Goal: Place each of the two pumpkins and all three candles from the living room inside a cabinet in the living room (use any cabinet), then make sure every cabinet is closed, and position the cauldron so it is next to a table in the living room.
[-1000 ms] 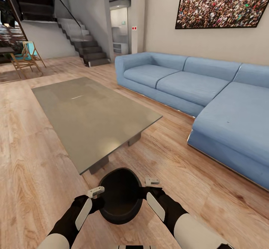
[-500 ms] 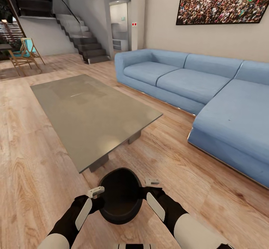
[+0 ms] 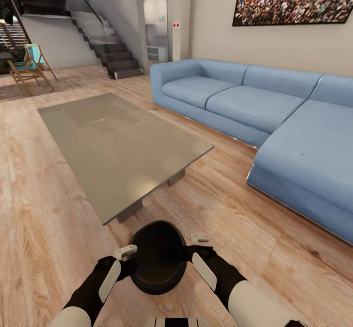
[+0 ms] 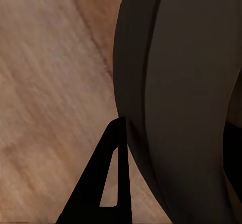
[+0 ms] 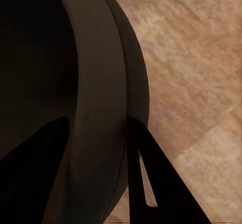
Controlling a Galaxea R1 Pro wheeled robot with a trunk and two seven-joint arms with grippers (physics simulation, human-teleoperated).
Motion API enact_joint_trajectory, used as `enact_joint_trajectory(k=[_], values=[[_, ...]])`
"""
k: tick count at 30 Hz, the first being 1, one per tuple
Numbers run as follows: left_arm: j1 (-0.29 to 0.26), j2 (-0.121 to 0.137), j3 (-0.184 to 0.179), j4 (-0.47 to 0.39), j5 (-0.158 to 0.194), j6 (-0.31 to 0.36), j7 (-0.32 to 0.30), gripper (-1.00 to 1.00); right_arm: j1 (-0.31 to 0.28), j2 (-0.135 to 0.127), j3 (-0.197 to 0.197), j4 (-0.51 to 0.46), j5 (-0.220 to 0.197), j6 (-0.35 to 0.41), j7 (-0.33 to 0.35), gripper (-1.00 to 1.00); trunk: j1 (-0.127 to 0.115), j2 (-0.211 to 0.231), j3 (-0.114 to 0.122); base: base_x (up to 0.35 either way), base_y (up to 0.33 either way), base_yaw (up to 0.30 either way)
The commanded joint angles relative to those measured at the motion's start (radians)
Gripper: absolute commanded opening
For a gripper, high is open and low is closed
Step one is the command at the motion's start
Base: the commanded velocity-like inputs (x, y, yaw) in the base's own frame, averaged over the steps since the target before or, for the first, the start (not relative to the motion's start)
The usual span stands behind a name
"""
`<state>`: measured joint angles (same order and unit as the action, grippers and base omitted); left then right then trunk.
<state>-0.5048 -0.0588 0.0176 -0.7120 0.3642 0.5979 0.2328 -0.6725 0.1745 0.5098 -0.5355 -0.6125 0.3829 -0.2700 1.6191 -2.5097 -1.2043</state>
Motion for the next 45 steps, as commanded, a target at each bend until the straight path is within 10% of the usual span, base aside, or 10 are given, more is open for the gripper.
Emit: enact_joint_trajectory(k=[1, 45], values=[[0.0, 0.0, 0.003, 0.0, -0.01, 0.002, 0.0, -1.0, -0.001, 0.0, -0.007, -0.011, 0.016, -0.002, 0.0, -1.0, 0.0, 0.0, -0.004, 0.0, 0.0, 0.0], [0.0, 0.0, 0.004, 0.0, -0.01, 0.003, 0.0, -1.0, -0.001, 0.0, -0.007, -0.011, 0.015, -0.001, 0.0, -1.0, 0.002, -0.001, -0.015, 0.064, 0.001, 0.0]])
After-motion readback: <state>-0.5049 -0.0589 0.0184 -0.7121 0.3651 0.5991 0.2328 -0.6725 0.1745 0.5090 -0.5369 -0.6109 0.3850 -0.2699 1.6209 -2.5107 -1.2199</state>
